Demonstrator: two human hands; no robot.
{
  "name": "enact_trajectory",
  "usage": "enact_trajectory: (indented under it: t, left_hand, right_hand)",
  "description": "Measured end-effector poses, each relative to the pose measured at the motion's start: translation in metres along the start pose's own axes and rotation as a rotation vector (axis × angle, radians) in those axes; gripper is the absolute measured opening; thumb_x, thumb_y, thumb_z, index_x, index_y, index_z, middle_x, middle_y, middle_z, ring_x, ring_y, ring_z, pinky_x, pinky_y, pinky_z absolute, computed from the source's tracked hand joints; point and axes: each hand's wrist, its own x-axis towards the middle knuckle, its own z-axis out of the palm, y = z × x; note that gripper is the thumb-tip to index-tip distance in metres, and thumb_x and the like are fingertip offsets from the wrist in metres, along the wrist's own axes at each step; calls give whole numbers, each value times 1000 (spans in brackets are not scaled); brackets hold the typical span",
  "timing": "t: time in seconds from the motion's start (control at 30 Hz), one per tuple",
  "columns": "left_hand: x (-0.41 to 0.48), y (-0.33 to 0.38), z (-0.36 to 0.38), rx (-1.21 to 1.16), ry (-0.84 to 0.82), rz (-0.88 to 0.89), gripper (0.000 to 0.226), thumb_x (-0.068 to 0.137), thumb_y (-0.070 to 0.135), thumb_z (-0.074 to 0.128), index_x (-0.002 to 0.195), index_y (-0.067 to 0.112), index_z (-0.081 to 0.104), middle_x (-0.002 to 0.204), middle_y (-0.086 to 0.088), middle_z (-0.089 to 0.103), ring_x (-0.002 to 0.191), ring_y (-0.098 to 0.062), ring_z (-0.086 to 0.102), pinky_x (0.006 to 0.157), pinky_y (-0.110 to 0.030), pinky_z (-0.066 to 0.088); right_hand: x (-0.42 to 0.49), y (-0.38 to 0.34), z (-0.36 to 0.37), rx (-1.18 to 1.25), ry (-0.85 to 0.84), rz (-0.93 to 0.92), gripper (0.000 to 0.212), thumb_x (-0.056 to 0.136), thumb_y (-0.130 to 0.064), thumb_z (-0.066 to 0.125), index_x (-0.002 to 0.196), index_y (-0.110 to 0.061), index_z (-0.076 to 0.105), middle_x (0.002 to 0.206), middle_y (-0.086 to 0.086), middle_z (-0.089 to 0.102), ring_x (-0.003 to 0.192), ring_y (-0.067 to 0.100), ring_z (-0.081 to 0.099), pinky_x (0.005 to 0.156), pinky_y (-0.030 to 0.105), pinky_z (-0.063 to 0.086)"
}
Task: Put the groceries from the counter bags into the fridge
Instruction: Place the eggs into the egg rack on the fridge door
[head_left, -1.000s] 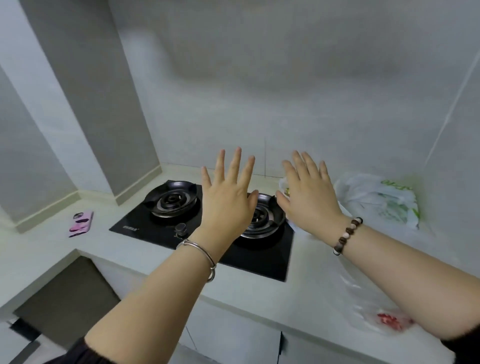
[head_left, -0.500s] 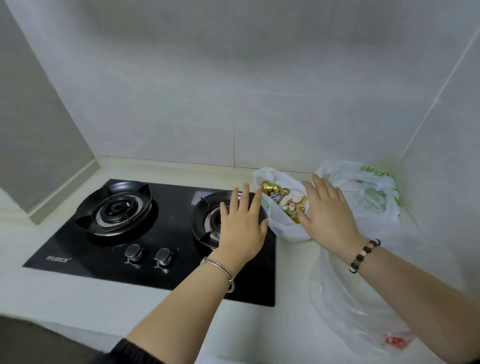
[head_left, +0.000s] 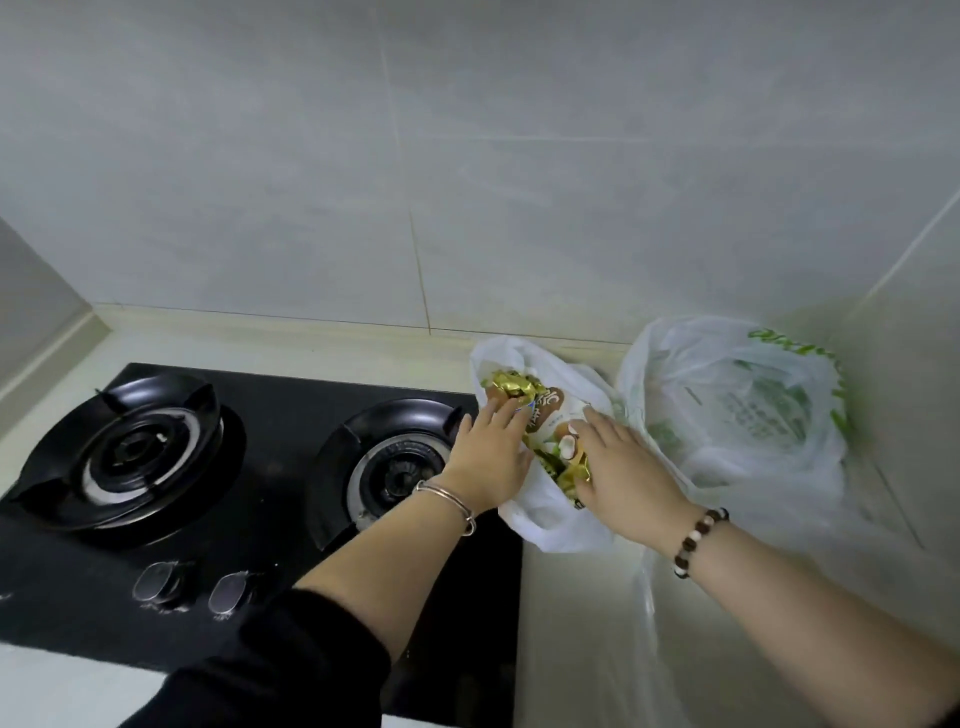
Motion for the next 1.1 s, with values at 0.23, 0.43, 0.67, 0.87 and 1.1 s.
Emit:
enact_trajectory:
  t: [0.23, 0.43, 0.67, 0.87, 1.1]
  left_hand:
    - [76, -33, 12, 39, -123, -111, 54, 97, 34, 40, 144, 11, 25, 153, -5, 23, 142, -23, 17, 114, -49, 17]
    - [95, -61, 25, 58, -137, -213, 55, 86, 22, 54, 136, 14, 33, 140, -8, 40, 125, -27, 42, 103, -41, 34]
    - [101, -68, 32, -30, -30, -195, 44, 83, 26, 63, 125, 21, 50, 118, -6, 57, 107, -28, 55, 91, -34, 39]
    - [87, -58, 29, 33, 156, -37, 46, 81, 36, 65, 123, 19, 58, 117, -3, 61, 109, -26, 56, 107, -47, 25]
    - [64, -37, 37, 38, 272, 364, 52, 71, 50, 51, 100, 10, 68, 85, -4, 69, 75, -25, 67, 95, -40, 42]
  right_hand:
    - [54, 24, 28, -20, -179, -52, 73, 92, -49, 42, 150, -17, 11, 159, 2, 1, 146, 21, -3, 117, 41, -3]
    - [83, 33, 39, -90, -282, -52, 89, 90, -53, 45, 151, -15, -7, 158, 8, -13, 145, 26, -8, 117, 51, -4]
    - [95, 38, 47, -37, -294, -65, 93, 85, -21, 56, 150, -22, -10, 157, 4, -19, 145, 24, -10, 116, 51, -6]
    - [91, 56, 40, -85, -264, -26, 100, 80, -43, 65, 150, -27, -3, 158, 3, -6, 145, 21, 2, 117, 51, -2]
    - [96, 79, 27, -91, -107, 129, 63, 90, -35, 54, 145, -22, 26, 151, 0, 28, 138, 19, 29, 115, 50, 9]
